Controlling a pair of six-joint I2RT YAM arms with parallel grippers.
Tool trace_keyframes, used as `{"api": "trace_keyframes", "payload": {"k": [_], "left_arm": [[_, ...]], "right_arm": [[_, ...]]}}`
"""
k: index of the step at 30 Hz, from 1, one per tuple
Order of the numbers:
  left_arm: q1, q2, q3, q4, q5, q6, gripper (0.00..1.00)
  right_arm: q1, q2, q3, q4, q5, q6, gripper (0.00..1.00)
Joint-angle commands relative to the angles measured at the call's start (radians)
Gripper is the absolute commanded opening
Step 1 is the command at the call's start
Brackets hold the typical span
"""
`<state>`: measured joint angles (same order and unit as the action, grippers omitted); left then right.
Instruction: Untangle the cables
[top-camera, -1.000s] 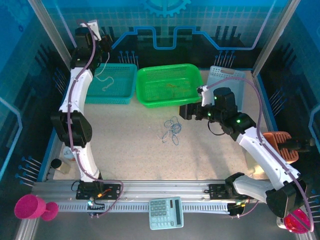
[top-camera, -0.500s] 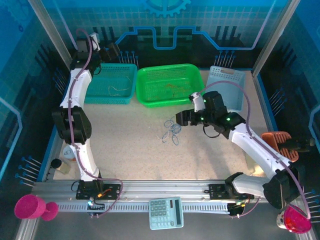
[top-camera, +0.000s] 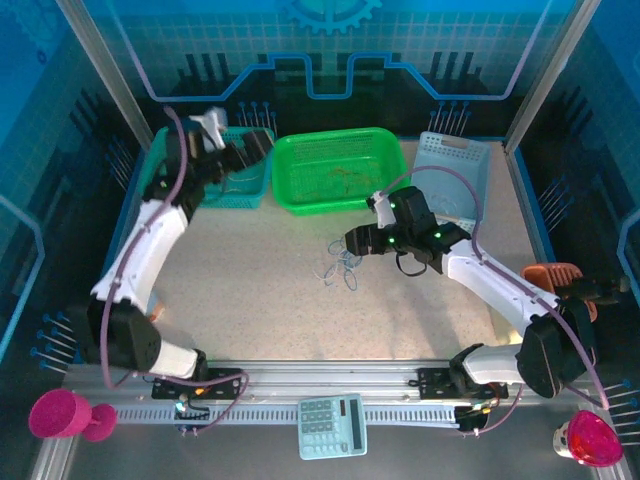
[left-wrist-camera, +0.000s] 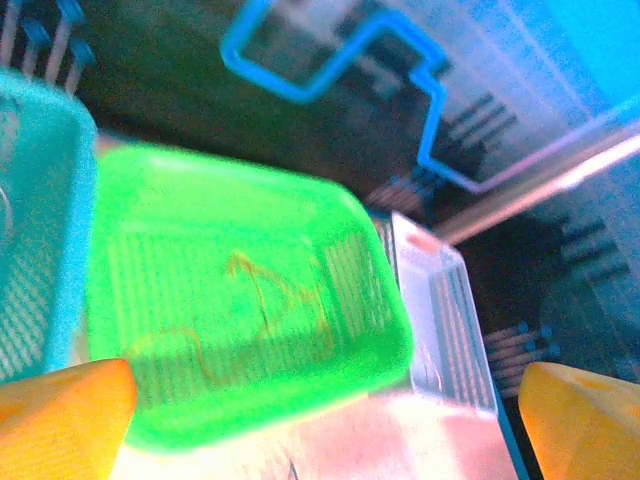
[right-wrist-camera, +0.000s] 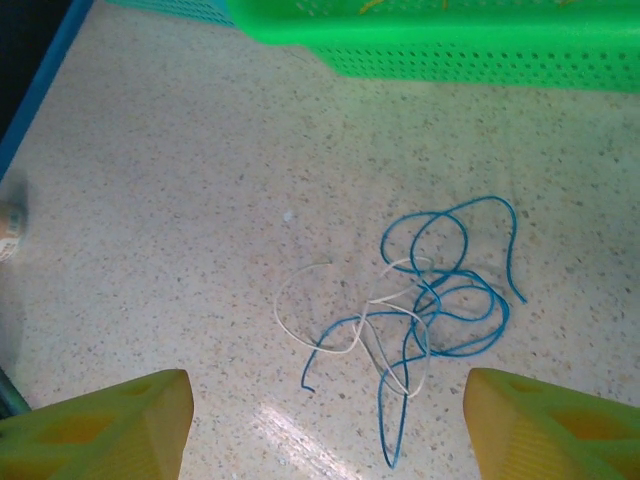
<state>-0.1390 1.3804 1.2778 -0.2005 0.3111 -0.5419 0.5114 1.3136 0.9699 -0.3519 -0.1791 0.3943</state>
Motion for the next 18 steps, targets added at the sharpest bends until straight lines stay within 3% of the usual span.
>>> {"api": "trace_keyframes", "payload": {"k": [1,5,8,11,18], "left_arm": [[-0.104,-0.116,-0.176,-0.052,-0.12,-0.012,0.99],[-0.232,-0.183,-0.353,-0.095,-0.231,-0.017,0.91],[-0.329,-0.148,-0.376,-0.156,-0.301,0.012,0.81],[-0.4,-0.078,-0.355,-0.176,-0.337,0.038,0.71],[-0.471,0.213,-0.185,-0.247,-0.36,0.129,0.47]], "right_arm": [[0.0,0.005,-0.034,0.048,0.045,0.031,0.72],[-0.019,0.004,-0.079,0.087,0.066,0.063,0.72],[-0.036,0.015,-0.11,0.119,0.061,0.09,0.72],[-0.047,0.029,-0.131,0.149,0.052,0.115,0.72],[-0.051,0.074,-0.157,0.216,0.039,0.158,0.72]]}}
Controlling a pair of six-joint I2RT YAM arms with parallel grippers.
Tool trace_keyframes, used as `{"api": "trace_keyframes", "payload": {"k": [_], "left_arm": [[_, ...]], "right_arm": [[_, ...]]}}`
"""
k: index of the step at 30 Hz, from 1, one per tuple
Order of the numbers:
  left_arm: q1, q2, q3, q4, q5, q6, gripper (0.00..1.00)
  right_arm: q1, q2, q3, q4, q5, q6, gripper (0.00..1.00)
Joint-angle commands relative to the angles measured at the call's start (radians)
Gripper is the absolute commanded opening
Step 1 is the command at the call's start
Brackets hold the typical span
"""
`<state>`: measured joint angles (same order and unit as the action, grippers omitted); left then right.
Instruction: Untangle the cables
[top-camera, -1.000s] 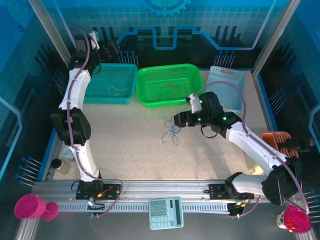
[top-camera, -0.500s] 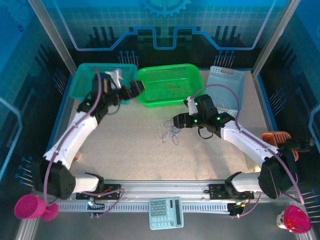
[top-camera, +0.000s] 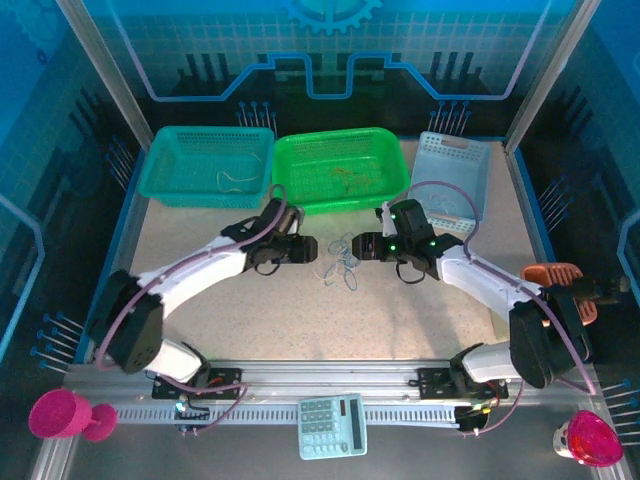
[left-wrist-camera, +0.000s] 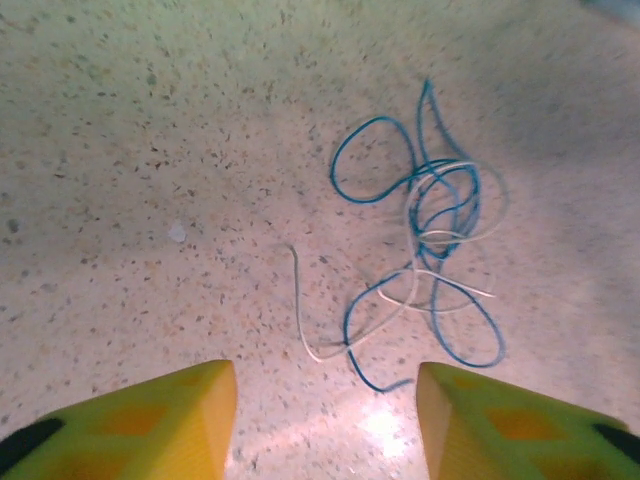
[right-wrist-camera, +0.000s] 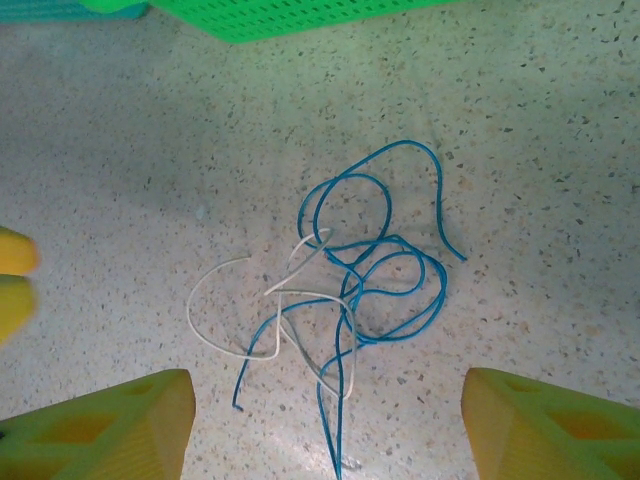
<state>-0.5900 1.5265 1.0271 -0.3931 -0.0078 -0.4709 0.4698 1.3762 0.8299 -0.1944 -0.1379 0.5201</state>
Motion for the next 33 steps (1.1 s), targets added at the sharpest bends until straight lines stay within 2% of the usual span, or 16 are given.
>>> {"api": "trace_keyframes", "payload": {"k": [1,10,22,25,29,33], "left_arm": [[-0.029,0.102,0.088,-0.058,-0.043,0.066,0.46],[-0.08,0.27,0.174,-0.09,-0.091,0.077,0.45],[-0.086,0.315,0.176,-0.099,-0.139,0.09,0.44],[-0.086,0.329,0.173,-0.087,-0.134,0.093,0.38],[-0.085,0.345,0.174,-0.077,-0.126,0.091,0.35],[-0.086,0.353,0.178,-0.072,-0.124,0.091,0.25]], "right_arm": [[-0.01,0.016,-0.02,0.063,0.002,0.035,0.71],[-0.012,0.045,-0.057,0.109,0.0,0.053,0.71],[-0.005,0.114,-0.024,0.147,-0.021,0.061,0.71],[-0.001,0.131,-0.005,0.149,-0.023,0.061,0.71],[0.006,0.161,0.027,0.155,-0.028,0.064,0.71],[0.016,0.201,0.044,0.169,-0.031,0.074,0.71]]}}
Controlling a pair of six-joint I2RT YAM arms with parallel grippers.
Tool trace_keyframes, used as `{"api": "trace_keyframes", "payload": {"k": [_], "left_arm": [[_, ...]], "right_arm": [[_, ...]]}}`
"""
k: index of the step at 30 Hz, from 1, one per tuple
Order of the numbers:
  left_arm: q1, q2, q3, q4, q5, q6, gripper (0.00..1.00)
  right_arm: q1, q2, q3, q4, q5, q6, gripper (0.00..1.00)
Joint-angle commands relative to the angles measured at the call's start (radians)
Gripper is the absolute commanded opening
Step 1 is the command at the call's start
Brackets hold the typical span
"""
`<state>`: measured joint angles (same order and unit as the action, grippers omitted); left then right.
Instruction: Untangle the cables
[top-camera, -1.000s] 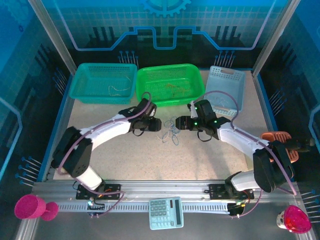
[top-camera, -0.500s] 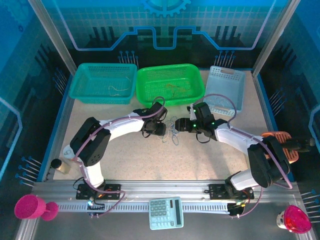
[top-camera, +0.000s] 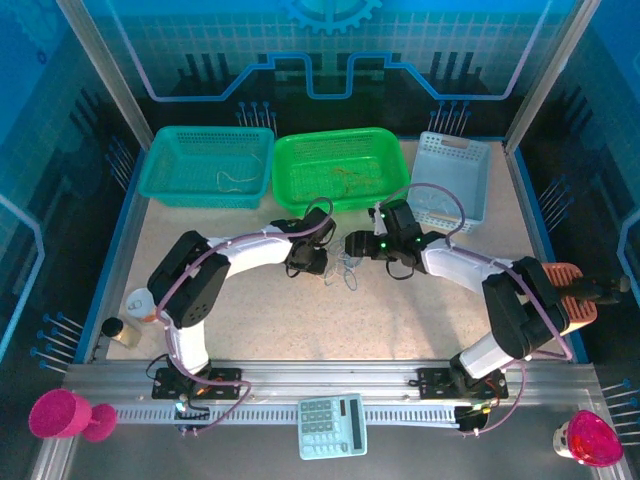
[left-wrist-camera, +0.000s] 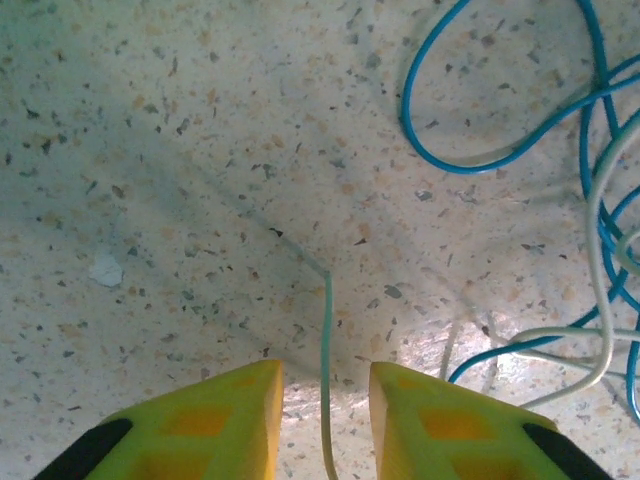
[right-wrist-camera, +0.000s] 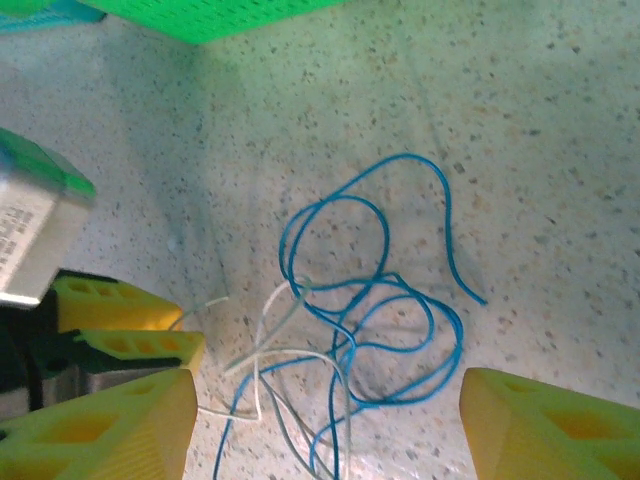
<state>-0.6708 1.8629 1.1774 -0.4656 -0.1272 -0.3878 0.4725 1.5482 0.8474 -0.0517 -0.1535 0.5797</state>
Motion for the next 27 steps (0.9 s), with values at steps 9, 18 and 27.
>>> {"api": "trace_keyframes", "payload": {"k": [9,18,27], "left_arm": [[-0.004,-0.059,0.016,-0.014,-0.007,0.013,0.0],[-0.004,-0.277,-0.011,-0.013,0.022,-0.004,0.0],[-0.004,-0.505,-0.087,0.22,0.134,-0.047,0.0]], "right_arm": [[0.031,0.14,0.043,0.096,-0.001,0.079,0.6],[0.037,0.157,-0.027,0.139,0.027,0.118,0.44],[0.048,0.164,-0.064,0.16,0.043,0.138,0.43]]}}
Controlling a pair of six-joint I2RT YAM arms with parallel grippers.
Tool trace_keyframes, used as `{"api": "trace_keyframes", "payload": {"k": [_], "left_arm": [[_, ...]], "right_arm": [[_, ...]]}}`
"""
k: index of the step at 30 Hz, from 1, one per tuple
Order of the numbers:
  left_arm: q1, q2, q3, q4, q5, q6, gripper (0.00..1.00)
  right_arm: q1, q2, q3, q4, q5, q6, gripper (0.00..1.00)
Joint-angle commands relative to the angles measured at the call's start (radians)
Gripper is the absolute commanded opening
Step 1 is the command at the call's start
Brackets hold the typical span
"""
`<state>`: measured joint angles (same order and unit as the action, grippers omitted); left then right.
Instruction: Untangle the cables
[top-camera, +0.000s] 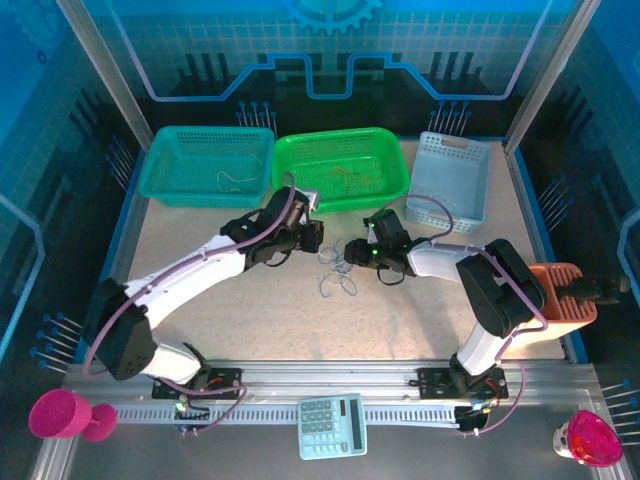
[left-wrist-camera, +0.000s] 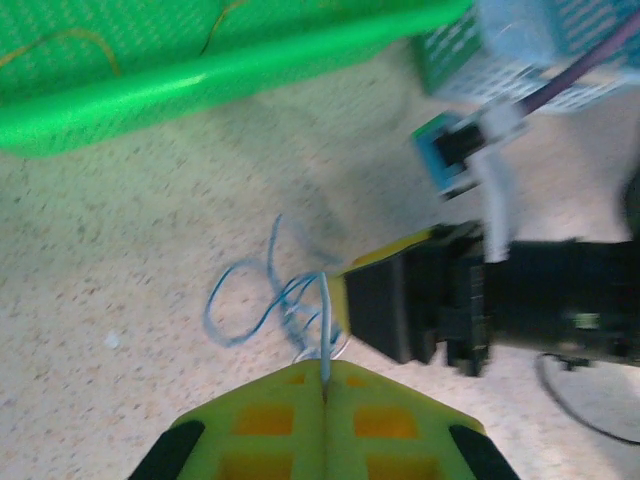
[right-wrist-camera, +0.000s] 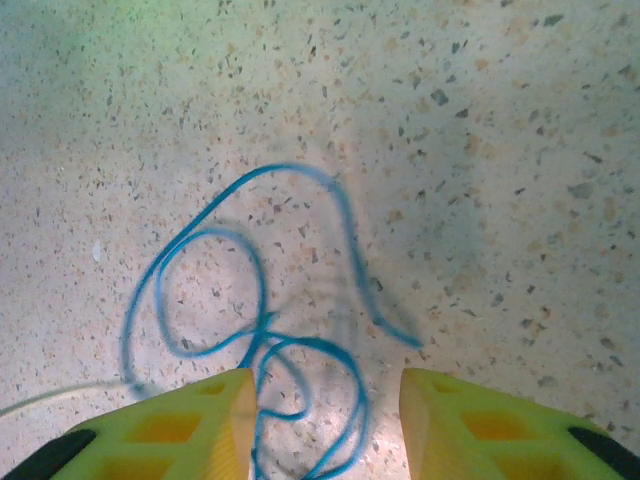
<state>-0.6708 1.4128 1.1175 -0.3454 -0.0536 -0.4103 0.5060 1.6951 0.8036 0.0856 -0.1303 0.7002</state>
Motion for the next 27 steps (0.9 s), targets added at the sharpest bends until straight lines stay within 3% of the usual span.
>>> {"api": "trace_keyframes", "payload": {"k": [1,6,12,18,22,27], "left_arm": [[-0.004,-0.076,-0.037,0.13,0.077,-0.026,0.0],[-0.004,-0.139,-0.057,0.224,0.148,-0.039,0.0],[-0.004,-0.162,-0.068,0.217,0.138,-0.043,0.0],[-0.005,-0.166,-0.084,0.211,0.121,-0.036,0.0],[-0.004,-0.161,-0.079,0.215,0.123,-0.035,0.0],[-0.005,-0.156,-0.068,0.223,0.128,-0.037,0.0]], "right_arm": [[0.018,0.017,-0.023,0.024,0.021,0.019,0.43],[0.024,0.009,-0.033,0.027,0.018,0.025,0.43],[0.023,-0.055,-0.047,-0.005,0.037,0.007,0.46],[-0.009,-0.17,-0.052,-0.088,0.081,-0.053,0.52],[-0.056,-0.266,-0.048,-0.127,0.056,-0.09,0.57],[-0.041,-0.363,-0.05,-0.123,0.0,-0.167,0.63]]}}
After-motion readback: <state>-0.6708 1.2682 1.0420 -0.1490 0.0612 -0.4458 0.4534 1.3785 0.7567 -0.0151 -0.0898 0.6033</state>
